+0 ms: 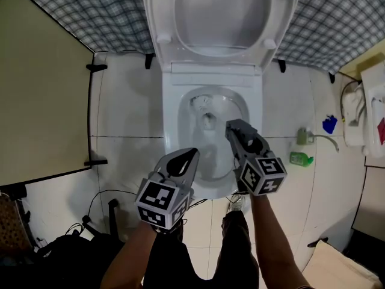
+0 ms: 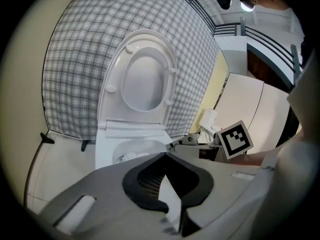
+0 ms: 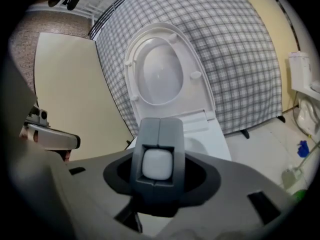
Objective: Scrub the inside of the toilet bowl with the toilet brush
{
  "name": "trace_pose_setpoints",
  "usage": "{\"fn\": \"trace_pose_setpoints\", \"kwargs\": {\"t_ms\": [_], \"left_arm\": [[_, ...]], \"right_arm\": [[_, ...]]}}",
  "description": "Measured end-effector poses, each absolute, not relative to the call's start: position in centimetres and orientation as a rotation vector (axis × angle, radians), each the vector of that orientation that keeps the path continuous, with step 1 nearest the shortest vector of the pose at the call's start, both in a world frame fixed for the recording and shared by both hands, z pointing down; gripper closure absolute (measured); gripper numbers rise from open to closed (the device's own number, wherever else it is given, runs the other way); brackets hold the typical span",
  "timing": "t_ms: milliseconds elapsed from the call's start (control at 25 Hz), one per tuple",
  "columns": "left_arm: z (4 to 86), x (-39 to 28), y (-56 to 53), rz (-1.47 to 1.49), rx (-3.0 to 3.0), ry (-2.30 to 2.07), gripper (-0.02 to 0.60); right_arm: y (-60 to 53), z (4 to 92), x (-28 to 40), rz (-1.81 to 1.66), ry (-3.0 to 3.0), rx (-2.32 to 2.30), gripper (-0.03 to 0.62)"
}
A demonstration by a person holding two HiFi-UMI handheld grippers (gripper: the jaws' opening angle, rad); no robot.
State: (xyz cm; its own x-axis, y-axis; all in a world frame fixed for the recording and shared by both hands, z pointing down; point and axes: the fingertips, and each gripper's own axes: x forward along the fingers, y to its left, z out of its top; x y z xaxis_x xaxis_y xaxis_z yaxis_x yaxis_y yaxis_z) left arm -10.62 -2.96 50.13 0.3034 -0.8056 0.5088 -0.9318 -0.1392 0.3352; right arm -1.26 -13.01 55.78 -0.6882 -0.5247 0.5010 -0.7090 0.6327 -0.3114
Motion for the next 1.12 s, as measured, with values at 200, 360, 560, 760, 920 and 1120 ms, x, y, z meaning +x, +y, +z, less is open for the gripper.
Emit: {"fn": "trace_pose_setpoints", "kwargs": {"t_ms": [200, 360, 560, 760, 920, 1120], "left_arm": [[50.5, -11.2, -2.0, 0.274, 1.957, -1.548, 0.572], [50.7, -11.7, -1.3, 0.27, 1.939, -1.559, 0.572], [51.1, -11.8, -0.8, 0.265, 1.924, -1.565, 0.572], [51.2, -10.9, -0.8, 0.261, 1.928, -1.553, 0.572], [51.3, -10.8, -0.8, 0.27, 1.927, -1.551, 0.572], [51.7, -11.5, -0.4, 0.288, 1.913, -1.563, 0.572]], "right_arm": [[-12.2, 55.9, -3.2, 0.714, -2.517, 0.841, 0.402], [-11.3, 56.0, -3.9, 0.719, -2.52, 0.751, 0.402], [-10.0, 55.9, -4.0, 0.686, -2.513, 0.619, 0.402], [-7.9, 55.5, -3.7, 0.595, -2.496, 0.47, 0.402], [-5.3, 55.0, -2.4, 0.565, -2.471, 0.347, 0.402], [-1.6, 54.7, 0.2, 0.547, -2.43, 0.214, 0.402]]}}
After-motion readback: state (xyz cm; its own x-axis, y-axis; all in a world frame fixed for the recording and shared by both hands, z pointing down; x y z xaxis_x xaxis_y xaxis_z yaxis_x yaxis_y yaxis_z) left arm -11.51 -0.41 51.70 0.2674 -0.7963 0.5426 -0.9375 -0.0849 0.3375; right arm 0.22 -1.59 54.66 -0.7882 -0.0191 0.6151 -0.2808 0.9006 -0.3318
